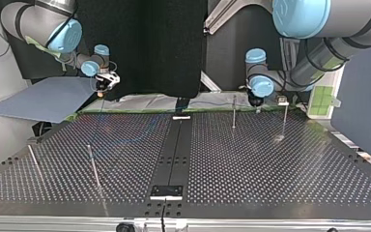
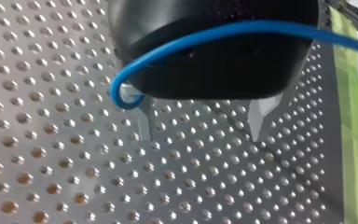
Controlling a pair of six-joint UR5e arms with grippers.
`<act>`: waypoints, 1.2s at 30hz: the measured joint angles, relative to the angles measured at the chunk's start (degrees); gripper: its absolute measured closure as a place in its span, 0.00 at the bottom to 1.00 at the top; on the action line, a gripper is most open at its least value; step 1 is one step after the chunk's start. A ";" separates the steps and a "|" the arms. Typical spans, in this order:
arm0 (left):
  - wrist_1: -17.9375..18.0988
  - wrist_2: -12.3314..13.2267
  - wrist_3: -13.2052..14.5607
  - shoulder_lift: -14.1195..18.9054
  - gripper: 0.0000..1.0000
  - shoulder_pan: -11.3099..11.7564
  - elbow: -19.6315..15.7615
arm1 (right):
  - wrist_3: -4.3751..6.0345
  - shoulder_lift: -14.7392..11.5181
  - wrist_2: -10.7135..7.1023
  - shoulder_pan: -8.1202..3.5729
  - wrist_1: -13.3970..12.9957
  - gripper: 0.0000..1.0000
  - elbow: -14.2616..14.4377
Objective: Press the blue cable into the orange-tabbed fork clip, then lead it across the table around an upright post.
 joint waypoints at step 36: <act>7.30 6.58 -0.09 4.60 0.00 -2.64 -12.51 | 0.00 -0.01 -0.01 0.43 0.06 1.00 -0.01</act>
